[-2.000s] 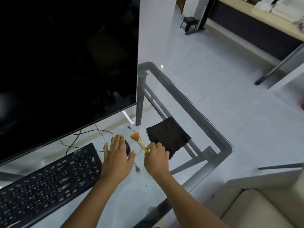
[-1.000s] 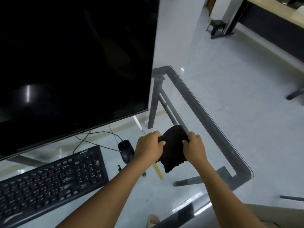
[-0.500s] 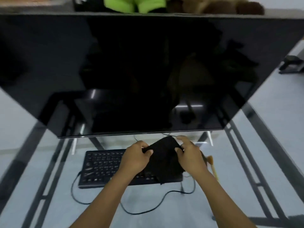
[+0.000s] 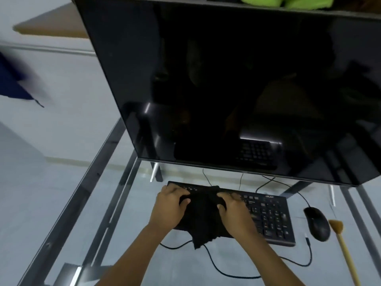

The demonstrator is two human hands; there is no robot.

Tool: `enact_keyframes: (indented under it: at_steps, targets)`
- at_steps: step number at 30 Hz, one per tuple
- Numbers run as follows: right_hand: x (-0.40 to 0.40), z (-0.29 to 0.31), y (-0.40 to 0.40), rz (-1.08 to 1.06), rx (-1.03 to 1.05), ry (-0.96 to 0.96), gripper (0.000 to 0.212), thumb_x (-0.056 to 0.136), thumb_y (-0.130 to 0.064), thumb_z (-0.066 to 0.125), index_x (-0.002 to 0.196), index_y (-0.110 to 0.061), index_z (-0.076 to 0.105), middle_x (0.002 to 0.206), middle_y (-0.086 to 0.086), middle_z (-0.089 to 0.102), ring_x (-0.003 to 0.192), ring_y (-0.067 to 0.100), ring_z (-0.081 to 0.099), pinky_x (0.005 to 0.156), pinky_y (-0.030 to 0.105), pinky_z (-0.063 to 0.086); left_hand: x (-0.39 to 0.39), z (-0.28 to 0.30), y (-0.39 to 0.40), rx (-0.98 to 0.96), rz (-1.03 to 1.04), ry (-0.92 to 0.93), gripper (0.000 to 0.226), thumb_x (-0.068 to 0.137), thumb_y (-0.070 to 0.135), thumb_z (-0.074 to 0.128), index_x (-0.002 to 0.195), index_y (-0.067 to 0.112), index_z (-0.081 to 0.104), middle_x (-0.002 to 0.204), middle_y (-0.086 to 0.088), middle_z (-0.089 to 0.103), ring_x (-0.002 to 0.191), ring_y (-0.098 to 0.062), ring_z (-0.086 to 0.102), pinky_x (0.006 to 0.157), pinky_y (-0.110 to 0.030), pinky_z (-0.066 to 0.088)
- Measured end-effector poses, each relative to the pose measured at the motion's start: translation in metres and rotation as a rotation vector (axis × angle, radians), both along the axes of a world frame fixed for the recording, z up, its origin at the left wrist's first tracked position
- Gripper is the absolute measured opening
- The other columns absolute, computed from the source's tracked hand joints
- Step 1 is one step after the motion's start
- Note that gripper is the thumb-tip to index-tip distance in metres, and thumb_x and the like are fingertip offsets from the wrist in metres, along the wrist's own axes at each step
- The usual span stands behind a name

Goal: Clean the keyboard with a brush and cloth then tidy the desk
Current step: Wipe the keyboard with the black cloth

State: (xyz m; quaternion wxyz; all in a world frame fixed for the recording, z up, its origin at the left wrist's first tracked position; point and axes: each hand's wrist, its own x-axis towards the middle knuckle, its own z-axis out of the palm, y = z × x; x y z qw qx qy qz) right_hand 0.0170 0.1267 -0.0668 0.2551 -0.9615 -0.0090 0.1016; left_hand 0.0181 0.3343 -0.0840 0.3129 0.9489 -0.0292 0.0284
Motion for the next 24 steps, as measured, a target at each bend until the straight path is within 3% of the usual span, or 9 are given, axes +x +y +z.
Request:
enact_keyframes:
  at_steps: [5, 8, 10, 12, 17, 21, 24]
  targets:
    - [-0.006, -0.018, 0.011, 0.037, -0.173, -0.296, 0.047, 0.068, -0.005, 0.081, 0.113, -0.009, 0.07, 0.103, 0.008, 0.057, 0.09, 0.026, 0.056, 0.076, 0.038, 0.056, -0.005, -0.02, 0.028, -0.053, -0.005, -0.081, 0.036, 0.089, 0.027, 0.063, 0.124, 0.018, 0.059, 0.129, 0.005, 0.053, 0.12, -0.012, 0.045, 0.104, -0.031, 0.039]
    - [-0.009, -0.019, 0.037, 0.219, -0.087, -0.378, 0.042, 0.078, -0.018, 0.075, 0.119, -0.018, 0.067, 0.107, 0.003, 0.055, 0.094, 0.02, 0.053, 0.081, 0.033, 0.051, 0.001, -0.029, 0.038, -0.112, 0.037, -0.024, 0.046, 0.095, 0.036, 0.051, 0.135, 0.014, 0.049, 0.143, 0.002, 0.044, 0.133, -0.013, 0.036, 0.112, -0.033, 0.031]
    - [-0.013, -0.022, 0.057, 0.332, -0.067, -0.346, 0.039, 0.086, -0.037, 0.062, 0.123, -0.027, 0.064, 0.109, 0.0, 0.053, 0.097, 0.017, 0.051, 0.082, 0.032, 0.045, 0.005, -0.033, 0.042, -0.114, 0.013, 0.018, 0.055, 0.096, 0.043, 0.034, 0.138, 0.011, 0.046, 0.146, -0.001, 0.043, 0.136, -0.016, 0.037, 0.113, -0.037, 0.032]
    - [-0.016, -0.029, 0.071, 0.357, -0.062, -0.309, 0.038, 0.086, -0.044, 0.055, 0.122, -0.032, 0.064, 0.11, -0.002, 0.052, 0.097, 0.017, 0.05, 0.081, 0.032, 0.044, 0.007, -0.04, 0.047, -0.134, -0.03, 0.045, 0.059, 0.093, 0.039, 0.024, 0.14, 0.009, 0.045, 0.146, -0.004, 0.043, 0.134, -0.019, 0.041, 0.112, -0.038, 0.034]
    - [-0.007, -0.045, 0.058, 0.129, -0.054, -0.398, 0.035, 0.083, -0.016, 0.072, 0.117, -0.025, 0.069, 0.101, 0.003, 0.056, 0.088, 0.021, 0.054, 0.076, 0.036, 0.049, 0.002, -0.049, 0.052, -0.157, -0.051, 0.055, 0.053, 0.091, 0.01, 0.034, 0.144, 0.014, 0.04, 0.15, 0.0, 0.037, 0.132, -0.02, 0.042, 0.113, -0.03, 0.029]
    - [-0.009, -0.048, 0.041, -0.165, -0.017, -0.35, 0.043, 0.091, -0.015, 0.062, 0.134, -0.015, 0.055, 0.11, 0.006, 0.054, 0.099, 0.021, 0.051, 0.093, 0.04, 0.045, 0.003, -0.052, 0.054, -0.175, -0.055, 0.034, 0.053, 0.091, -0.002, 0.046, 0.142, 0.016, 0.044, 0.148, 0.004, 0.039, 0.132, -0.019, 0.041, 0.113, -0.037, 0.033]
    - [-0.015, -0.049, 0.074, -0.087, 0.011, -0.362, 0.037, 0.087, -0.01, 0.068, 0.124, -0.01, 0.063, 0.108, 0.01, 0.058, 0.095, 0.025, 0.056, 0.086, 0.04, 0.051, 0.004, -0.056, 0.057, -0.206, -0.068, 0.026, 0.054, 0.089, -0.005, 0.047, 0.139, 0.015, 0.048, 0.145, 0.009, 0.039, 0.126, -0.019, 0.048, 0.108, -0.04, 0.039]
